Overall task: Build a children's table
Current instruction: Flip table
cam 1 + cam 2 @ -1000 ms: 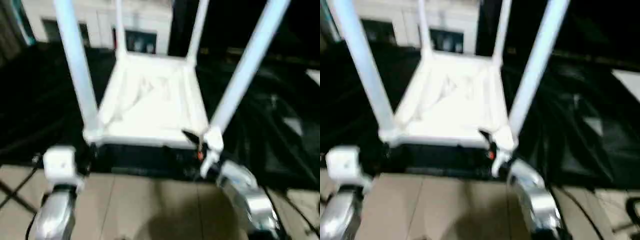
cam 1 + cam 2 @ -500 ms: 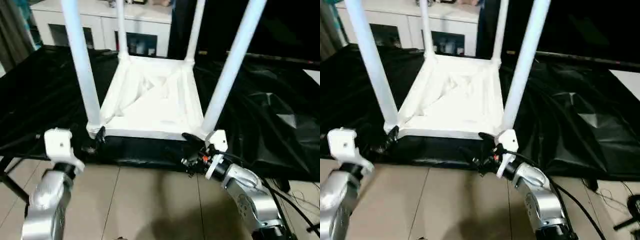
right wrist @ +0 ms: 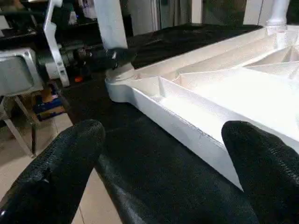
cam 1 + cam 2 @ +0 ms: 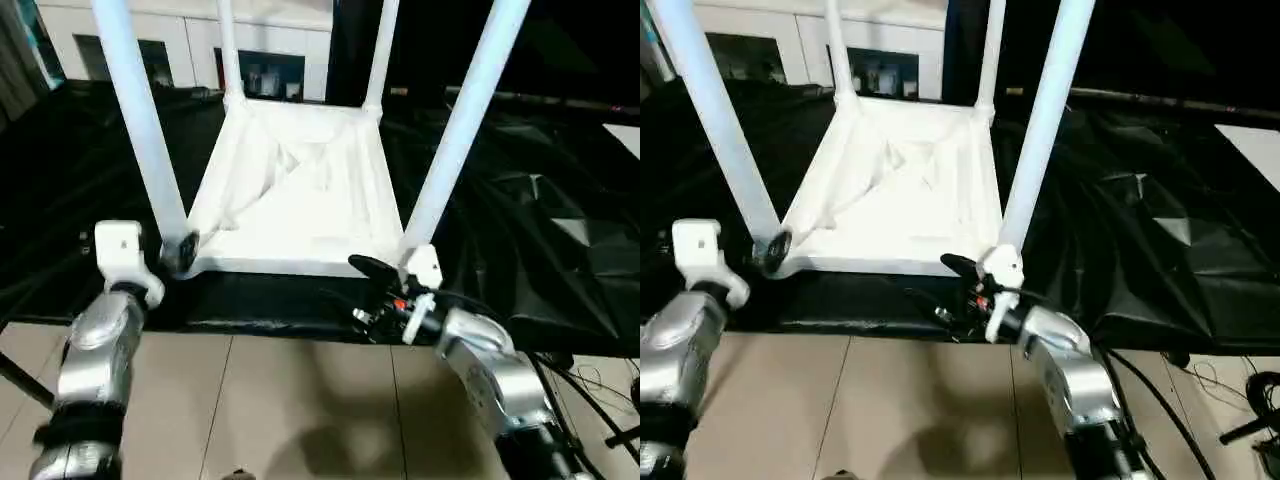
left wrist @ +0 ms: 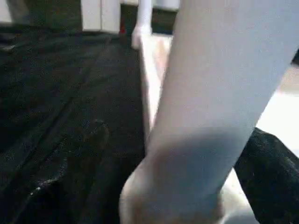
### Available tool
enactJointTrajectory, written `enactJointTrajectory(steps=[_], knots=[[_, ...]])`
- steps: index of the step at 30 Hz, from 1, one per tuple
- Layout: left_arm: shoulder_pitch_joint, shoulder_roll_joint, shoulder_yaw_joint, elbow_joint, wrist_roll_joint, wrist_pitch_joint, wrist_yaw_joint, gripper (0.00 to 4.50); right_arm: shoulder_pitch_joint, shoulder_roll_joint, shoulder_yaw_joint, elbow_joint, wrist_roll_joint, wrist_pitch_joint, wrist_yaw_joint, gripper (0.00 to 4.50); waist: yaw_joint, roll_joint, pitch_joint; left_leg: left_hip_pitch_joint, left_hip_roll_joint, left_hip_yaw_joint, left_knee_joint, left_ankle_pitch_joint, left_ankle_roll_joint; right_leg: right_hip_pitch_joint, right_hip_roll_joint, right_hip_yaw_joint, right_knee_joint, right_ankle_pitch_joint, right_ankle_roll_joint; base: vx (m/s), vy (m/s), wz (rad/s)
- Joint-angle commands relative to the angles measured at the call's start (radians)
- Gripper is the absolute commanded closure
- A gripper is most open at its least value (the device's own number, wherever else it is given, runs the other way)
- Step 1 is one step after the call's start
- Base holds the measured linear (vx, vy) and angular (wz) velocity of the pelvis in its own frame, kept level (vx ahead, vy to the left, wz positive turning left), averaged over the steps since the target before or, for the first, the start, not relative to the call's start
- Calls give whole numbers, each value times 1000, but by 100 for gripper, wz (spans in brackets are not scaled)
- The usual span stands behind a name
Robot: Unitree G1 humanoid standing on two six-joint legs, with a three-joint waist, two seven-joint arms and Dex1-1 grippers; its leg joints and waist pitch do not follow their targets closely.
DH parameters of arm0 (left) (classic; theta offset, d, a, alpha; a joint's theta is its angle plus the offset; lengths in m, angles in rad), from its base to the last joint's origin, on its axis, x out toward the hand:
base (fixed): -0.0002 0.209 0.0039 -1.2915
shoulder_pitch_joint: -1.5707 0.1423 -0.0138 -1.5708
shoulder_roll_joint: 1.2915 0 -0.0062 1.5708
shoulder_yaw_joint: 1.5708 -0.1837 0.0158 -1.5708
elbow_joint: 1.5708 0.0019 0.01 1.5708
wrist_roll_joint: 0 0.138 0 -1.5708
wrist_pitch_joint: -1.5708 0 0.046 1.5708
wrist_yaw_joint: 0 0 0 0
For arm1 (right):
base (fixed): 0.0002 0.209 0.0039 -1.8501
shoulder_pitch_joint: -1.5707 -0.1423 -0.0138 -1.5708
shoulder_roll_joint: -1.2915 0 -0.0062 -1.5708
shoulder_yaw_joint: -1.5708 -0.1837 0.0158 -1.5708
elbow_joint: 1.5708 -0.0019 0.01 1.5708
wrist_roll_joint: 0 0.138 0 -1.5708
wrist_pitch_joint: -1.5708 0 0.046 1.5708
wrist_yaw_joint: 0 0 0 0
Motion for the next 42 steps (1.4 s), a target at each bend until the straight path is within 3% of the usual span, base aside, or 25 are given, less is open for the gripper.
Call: enactJointTrajectory(steps=[1,3,5,6,9,22,26,34,39,42], knots=[[-22,-7,-1,43,-1,-27,-17,3,-22,3,3,26,-23,-6,-29,0,-1,20,-69,29,65,-18,-71,-110,47,34,-67,22,-37,172,-263,0,0,0],[-47,-9,-13,80,15,-36,-9,3,-49,15,5,53,-36,-8,-52,0,-1,23,-65,33,68,-17,-79,-190,21,31,-69,24,-45,74,-254,0,0,0],[-53,-14,-13,85,11,-37,-7,3,-53,17,6,54,-31,0,-49,0,1,22,-63,34,74,-16,-83,-222,4,32,-72,26,-47,46,-249,0,0,0],[-56,-18,-10,92,6,-41,-6,30,-55,19,6,57,-31,-1,-47,0,1,23,-63,34,75,-15,-84,-228,1,31,-72,26,-47,42,-247,0,0,0],[-49,-41,2,86,-7,-38,24,50,-54,25,9,68,-35,-12,-43,0,5,22,-62,35,76,-11,-85,-242,-8,29,-72,26,-48,29,-243,0,0,0],[-62,-78,24,139,-34,-60,29,162,-72,38,14,111,-41,-37,-16,0,7,21,-63,34,77,-8,-85,-237,-5,28,-70,26,-49,39,-234,0,0,0],[-73,-78,26,154,-44,-58,15,188,-74,32,17,111,-7,-39,58,0,10,26,-60,35,78,-10,-89,-279,-11,26,-73,28,-54,-14,-229,0,0,0],[-87,-80,28,160,-51,-27,7,206,-86,30,13,136,-11,-49,73,0,10,29,-60,32,78,-9,-87,-254,-9,26,-74,27,-51,7,-241,0,0,0],[-88,-146,62,88,-138,55,33,211,-92,43,-3,163,-25,-66,34,0,15,24,-59,34,81,-6,-89,-276,-19,24,-76,28,-56,-42,-248,0,0,0],[-73,-191,63,24,-187,100,39,211,-91,50,-7,170,-27,-63,18,0,24,23,-59,31,81,-3,-85,-239,0,24,-78,29,-53,-18,-253,0,0,0]])
